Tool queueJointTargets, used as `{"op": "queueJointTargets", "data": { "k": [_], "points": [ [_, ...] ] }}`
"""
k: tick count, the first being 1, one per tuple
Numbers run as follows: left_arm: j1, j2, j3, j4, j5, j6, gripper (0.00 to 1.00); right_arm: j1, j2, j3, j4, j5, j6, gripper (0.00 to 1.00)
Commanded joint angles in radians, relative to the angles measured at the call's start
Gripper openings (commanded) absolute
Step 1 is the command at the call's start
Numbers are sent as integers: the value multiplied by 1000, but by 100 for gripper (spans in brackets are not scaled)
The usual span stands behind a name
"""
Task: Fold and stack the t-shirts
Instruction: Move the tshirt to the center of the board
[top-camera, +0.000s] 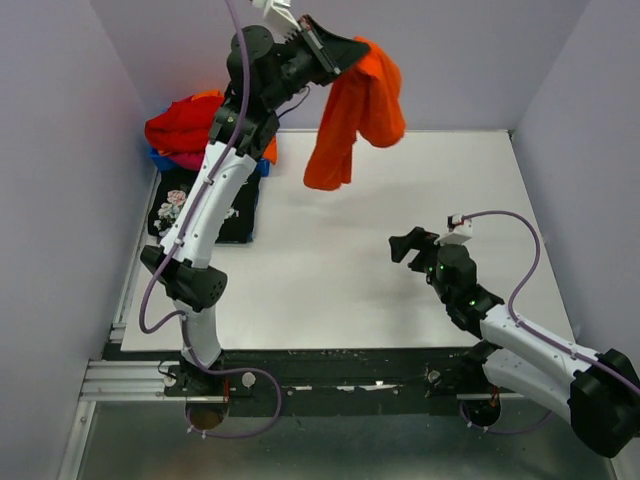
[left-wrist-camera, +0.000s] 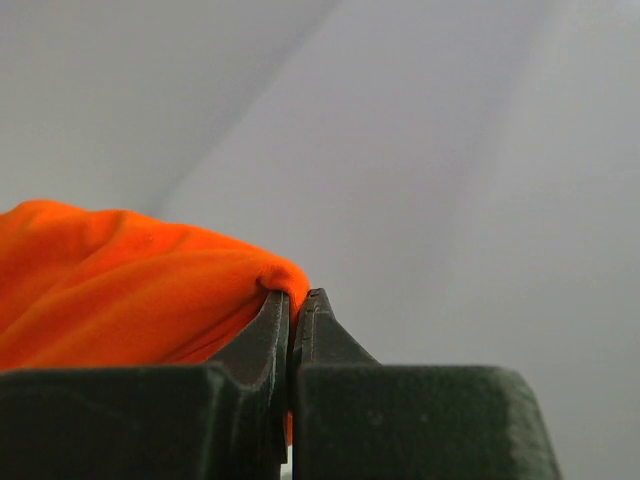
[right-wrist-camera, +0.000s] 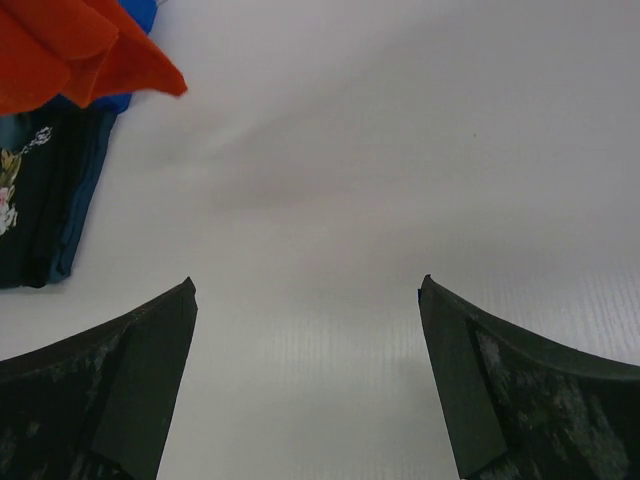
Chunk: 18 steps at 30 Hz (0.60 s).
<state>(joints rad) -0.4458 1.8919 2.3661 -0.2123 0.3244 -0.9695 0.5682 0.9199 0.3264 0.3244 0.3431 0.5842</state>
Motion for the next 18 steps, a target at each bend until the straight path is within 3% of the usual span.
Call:
{"op": "queueJointTargets", "data": {
  "k": [1, 5, 6, 7, 8, 10, 14, 18],
  "points": [
    [-71, -102, -29, 63, 79, 18, 0, -2, -35, 22, -37, 92, 6, 100],
    [-24, -322, -492, 95, -120, 107, 0, -1, -108, -1, -65, 155, 14, 100],
    [2, -374, -625, 123, -161, 103, 9, -2, -130, -7, -74, 177, 16, 100],
    [34, -440, -766, 140, -210, 95, 30, -2, -145, -13, -85, 201, 19, 100],
    [74, -480, -876, 140, -258, 85, 59, -2, -163, -19, -91, 212, 22, 100],
    [120, -522, -1083, 133, -315, 100, 96, -2, -185, -24, -93, 214, 19, 100],
    [134, -542, -1292, 106, -335, 173, 99, -2, -171, -18, -88, 165, -10, 100],
    [32, -585, -1395, 108, -366, 274, 95, -2, -81, 39, -116, 96, -41, 100]
  ]
}}
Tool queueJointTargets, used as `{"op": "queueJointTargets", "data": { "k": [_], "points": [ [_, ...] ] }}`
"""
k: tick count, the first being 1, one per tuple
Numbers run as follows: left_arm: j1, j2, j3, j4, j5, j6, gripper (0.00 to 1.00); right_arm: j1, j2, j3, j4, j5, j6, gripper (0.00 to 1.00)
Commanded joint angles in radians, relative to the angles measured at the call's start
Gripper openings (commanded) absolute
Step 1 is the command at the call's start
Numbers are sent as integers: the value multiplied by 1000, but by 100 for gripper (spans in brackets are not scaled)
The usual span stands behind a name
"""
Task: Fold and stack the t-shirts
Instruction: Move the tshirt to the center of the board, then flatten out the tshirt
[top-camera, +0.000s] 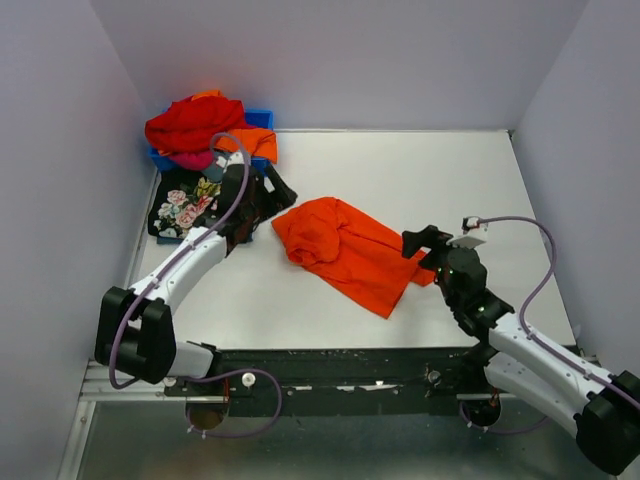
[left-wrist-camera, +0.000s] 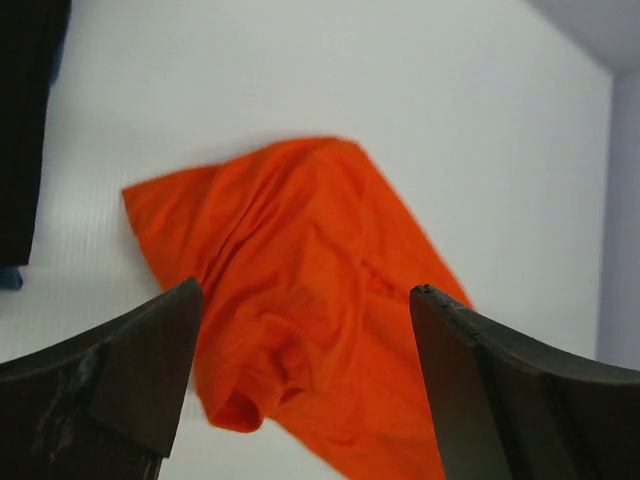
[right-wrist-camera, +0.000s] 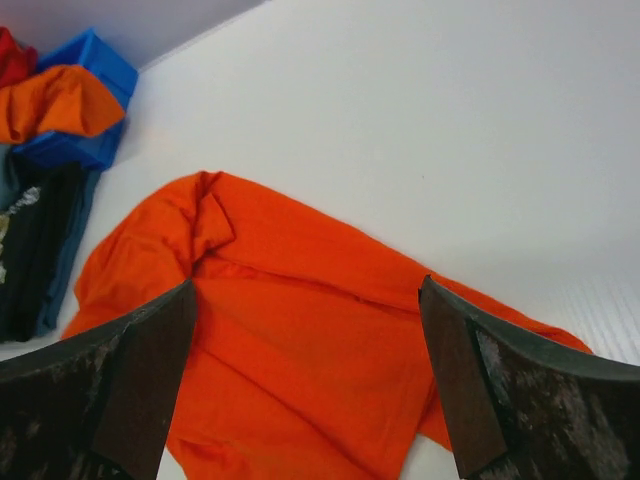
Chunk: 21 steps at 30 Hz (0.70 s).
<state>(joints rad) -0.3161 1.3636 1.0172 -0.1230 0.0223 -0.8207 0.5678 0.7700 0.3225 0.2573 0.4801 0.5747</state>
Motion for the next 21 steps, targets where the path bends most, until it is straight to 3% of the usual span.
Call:
{"op": "queueJointTargets", "data": {
  "k": [1, 2, 7, 11, 15, 21],
  "points": [
    [-132, -67, -60, 13, -77, 156, 93, 0, 99, 71, -78, -57, -26, 99],
    [-167, -81, -69, -6, -105, 185, 92, -2, 121, 96, -119, -67, -13, 98],
    [-284, -159, -152, -43, -196, 281, 88, 0, 167, 177, -381, -87, 89, 70],
    [-345, -147, -166, -52, -206, 302, 84, -2, 137, 138, -478, -121, 197, 68],
    [-393, -55, -135, -41, -208, 334, 70, -2, 104, 89, -503, -163, 249, 67],
    [-429, 115, -62, -50, -225, 357, 70, -2, 38, 50, -515, -155, 246, 67]
  ]
}}
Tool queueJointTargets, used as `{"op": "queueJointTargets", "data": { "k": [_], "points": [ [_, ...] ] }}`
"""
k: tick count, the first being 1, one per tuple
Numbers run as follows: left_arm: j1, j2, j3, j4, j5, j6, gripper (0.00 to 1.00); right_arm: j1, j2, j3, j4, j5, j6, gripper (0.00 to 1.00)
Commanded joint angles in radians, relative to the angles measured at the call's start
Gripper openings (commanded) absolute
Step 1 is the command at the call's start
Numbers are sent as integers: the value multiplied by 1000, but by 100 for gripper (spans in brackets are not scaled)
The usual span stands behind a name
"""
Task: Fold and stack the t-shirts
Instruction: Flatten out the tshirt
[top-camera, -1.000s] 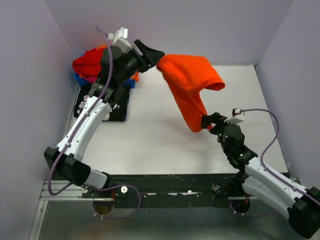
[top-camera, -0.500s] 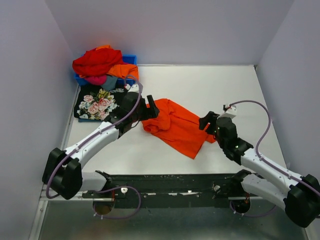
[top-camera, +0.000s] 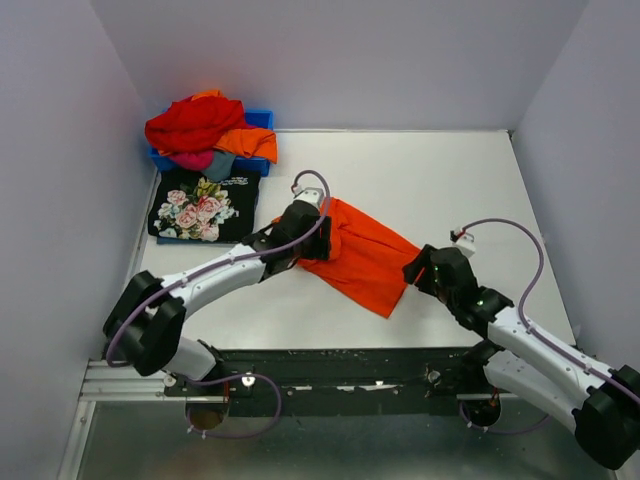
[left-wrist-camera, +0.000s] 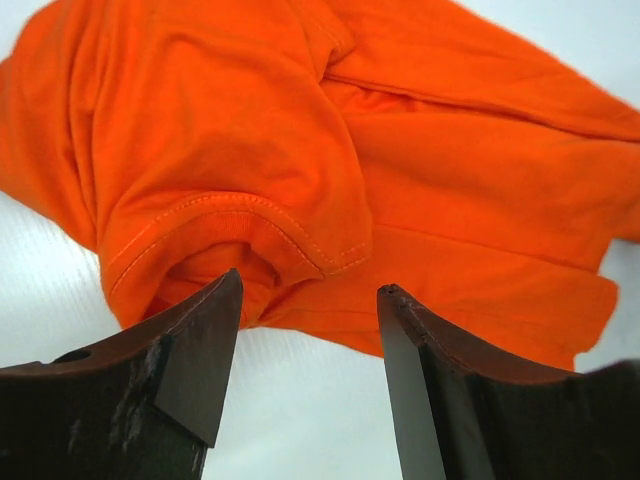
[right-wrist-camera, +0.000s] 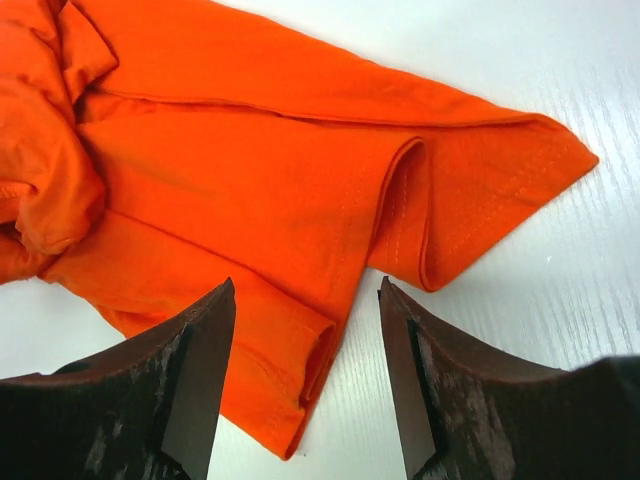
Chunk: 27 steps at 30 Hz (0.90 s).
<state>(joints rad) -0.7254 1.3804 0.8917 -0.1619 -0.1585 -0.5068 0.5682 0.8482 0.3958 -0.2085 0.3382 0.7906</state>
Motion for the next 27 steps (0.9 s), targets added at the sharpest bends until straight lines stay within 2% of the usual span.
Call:
{"op": "queueJointTargets", "data": {
  "k": [1, 8, 12, 13, 16, 17, 23, 27],
  "points": [
    [-23, 126, 78, -17, -44, 51, 69, -2, -44, -22, -57, -11, 30, 67],
    [-39, 278, 164, -57, -39, 131, 70, -2, -41, -20, -78, 1, 38, 68],
    [-40, 344, 208, -93, -26, 137, 47, -1, -23, -21, -75, 2, 48, 68],
    [-40, 353, 217, -99, -15, 137, 39, -2, -14, -21, -71, 4, 50, 68],
    [-40, 362, 242, -126, -21, 129, 4, -2, 24, -15, -51, -5, 53, 68],
    [-40, 353, 251, -142, -35, 119, 0, -2, 40, -12, -42, -10, 52, 70],
    [-40, 241, 279, -208, -118, 99, 0, -2, 170, 54, -51, -25, 50, 69],
    [-40, 172, 279, -234, -118, 119, 0, -2, 201, 69, -36, -47, 59, 63]
  ]
}}
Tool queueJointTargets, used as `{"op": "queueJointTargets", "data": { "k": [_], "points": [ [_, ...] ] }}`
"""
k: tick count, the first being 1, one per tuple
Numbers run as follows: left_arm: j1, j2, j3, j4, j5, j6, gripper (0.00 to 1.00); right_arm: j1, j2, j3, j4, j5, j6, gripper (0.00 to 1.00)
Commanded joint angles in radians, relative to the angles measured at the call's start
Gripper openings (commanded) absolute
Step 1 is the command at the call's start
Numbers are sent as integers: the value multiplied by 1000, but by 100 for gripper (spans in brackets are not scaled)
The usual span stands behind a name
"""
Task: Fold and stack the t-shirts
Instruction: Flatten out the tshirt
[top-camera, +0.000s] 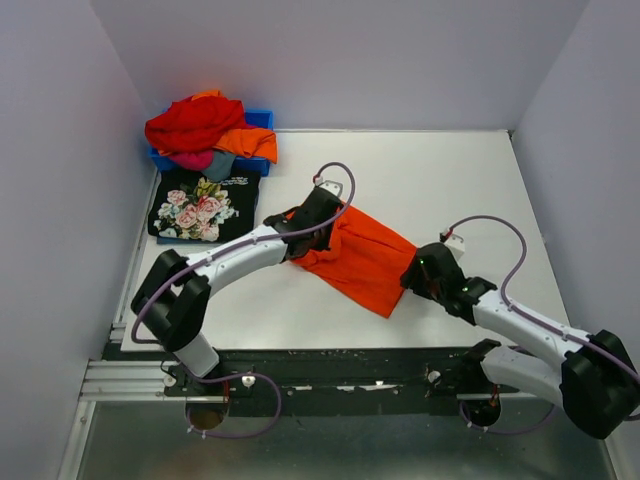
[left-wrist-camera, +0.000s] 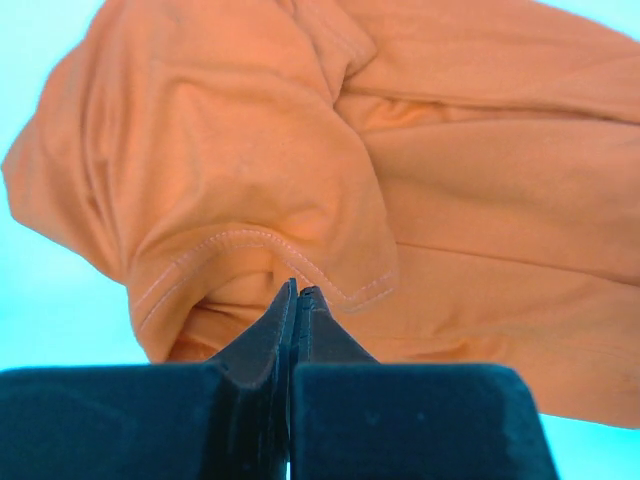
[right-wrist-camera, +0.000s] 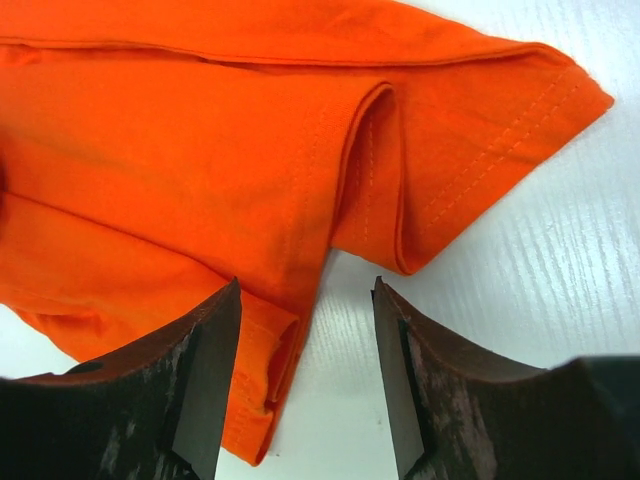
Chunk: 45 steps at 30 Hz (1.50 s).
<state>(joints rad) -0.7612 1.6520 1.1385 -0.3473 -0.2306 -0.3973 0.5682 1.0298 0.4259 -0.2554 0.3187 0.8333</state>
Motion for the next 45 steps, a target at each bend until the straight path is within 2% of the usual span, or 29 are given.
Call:
{"op": "queueJointTargets", "data": {
  "k": [1, 2, 5, 7, 13, 16, 18, 20, 25, 27, 29, 31, 34, 36, 37, 40, 42, 43, 45],
  "points": [
    [-4, -106, 26, -51, -38, 14, 2, -2, 24, 40, 18, -35, 16, 59],
    [-4, -113, 18, -50, -30, 18, 21, -2, 29, 40, 22, -43, 21, 57],
    [-7, -121, -25, -27, 45, 61, 60, -2, 36, 39, 33, -63, 21, 56],
    [-13, -117, -45, -16, 76, 99, 68, -2, 39, 34, 34, -66, 23, 56],
    [-47, -80, -52, -25, 48, 207, 72, -2, 18, 22, 33, -63, 24, 57],
    [-72, -46, -48, 7, -4, 268, 66, -2, 6, 19, 33, -63, 24, 57],
    [-99, -18, -52, 45, -32, 331, 66, -2, 0, 17, 33, -59, 27, 57],
    [-115, 38, -17, 12, -73, 362, 66, -2, -7, 19, 33, -58, 24, 57],
    [-135, 150, 32, -36, -142, 393, 65, -2, -10, 17, 31, -59, 30, 57],
    [-136, 164, 38, -25, -180, 388, 61, -2, -2, 19, 31, -59, 33, 57],
    [-135, 181, 67, -35, -246, 371, 37, -2, 4, 20, 38, -59, 30, 55],
    [-135, 193, 107, -64, -297, 354, 1, -2, 16, 25, 39, -56, 27, 51],
    [-135, 183, 151, -107, -345, 330, 0, -2, 39, 40, 39, -58, 21, 51],
    [-135, 149, 158, -108, -345, 319, 0, -2, 52, 50, 50, -69, 15, 44],
    [-133, 137, 156, -107, -345, 315, 0, -2, 61, 51, 65, -91, 4, 36],
    [-130, 118, 184, -145, -406, 285, 0, -2, 102, 68, 88, -142, -3, 26],
    [-121, 120, 208, -170, -427, 266, 0, -2, 118, 76, 87, -148, 3, 9],
    [-113, 117, 220, -180, -440, 252, 0, -2, 121, 79, 84, -144, 6, 4],
    [-89, 105, 228, -188, -426, 226, 0, -2, 113, 83, 71, -130, 3, 3]
  ]
}}
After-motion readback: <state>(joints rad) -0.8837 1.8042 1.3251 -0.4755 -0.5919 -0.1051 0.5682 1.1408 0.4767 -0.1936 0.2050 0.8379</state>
